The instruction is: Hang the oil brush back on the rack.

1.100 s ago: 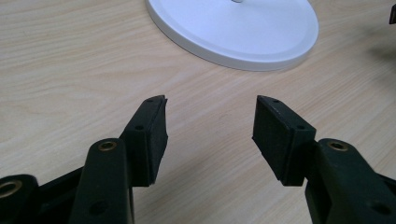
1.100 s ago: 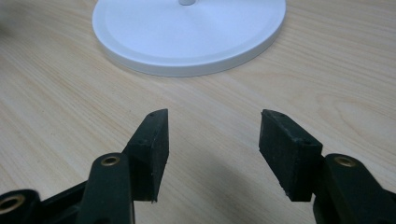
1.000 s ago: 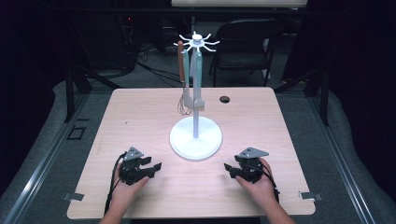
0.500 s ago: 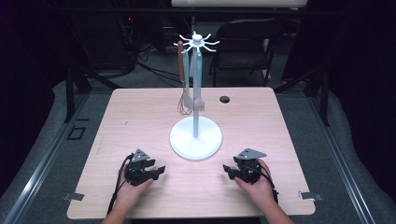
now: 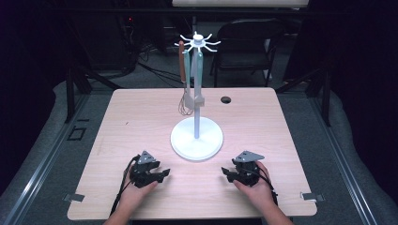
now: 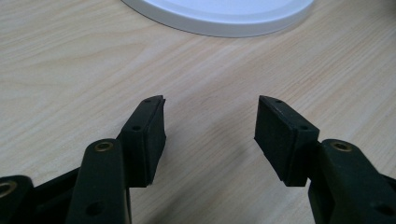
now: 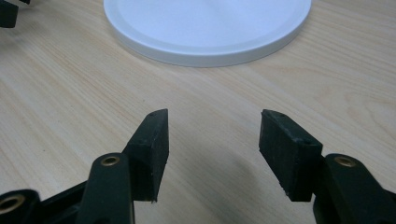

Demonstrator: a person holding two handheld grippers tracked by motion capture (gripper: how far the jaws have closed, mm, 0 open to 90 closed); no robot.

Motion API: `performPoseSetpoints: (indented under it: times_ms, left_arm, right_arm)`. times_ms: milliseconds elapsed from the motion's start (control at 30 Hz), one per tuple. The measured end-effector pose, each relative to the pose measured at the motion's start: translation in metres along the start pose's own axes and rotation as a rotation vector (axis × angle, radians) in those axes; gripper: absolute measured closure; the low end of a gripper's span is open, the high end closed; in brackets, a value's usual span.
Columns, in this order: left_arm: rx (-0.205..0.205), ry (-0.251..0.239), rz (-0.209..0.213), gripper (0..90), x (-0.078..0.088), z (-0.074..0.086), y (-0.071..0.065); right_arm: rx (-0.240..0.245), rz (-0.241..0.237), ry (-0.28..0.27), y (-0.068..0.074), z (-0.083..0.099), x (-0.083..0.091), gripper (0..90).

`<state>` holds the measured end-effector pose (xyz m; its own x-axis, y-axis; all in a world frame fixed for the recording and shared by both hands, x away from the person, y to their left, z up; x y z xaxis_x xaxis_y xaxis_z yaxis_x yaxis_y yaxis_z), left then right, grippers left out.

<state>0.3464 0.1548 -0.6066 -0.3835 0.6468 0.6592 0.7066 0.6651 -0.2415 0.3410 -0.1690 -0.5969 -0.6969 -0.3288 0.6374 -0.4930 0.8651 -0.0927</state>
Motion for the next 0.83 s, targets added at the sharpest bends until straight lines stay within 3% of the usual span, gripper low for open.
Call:
performPoseSetpoints:
  times_ms: [733, 833]
  left_arm:
    - [0.013, -0.02, 0.021, 41.9, -0.0011, -0.0068, 0.0023]
    - [0.032, -0.031, 0.025, 41.8, -0.0006, -0.0085, 0.0033]
  right_arm:
    - [-0.001, 0.006, 0.0, 0.0006, 0.0042, 0.0039, 41.2]
    - [-0.007, 0.01, -0.011, -0.0006, 0.005, 0.0048, 40.9]
Point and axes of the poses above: each handheld gripper's, and its own axes: x roughly backward along the jaws, z roughly out of its underside, y roughly to its left, the point moved 4 cm from there along -x, roughly forward along the jaws, and after that the axes turned 10 degrees about z, right-handed, at the moved point
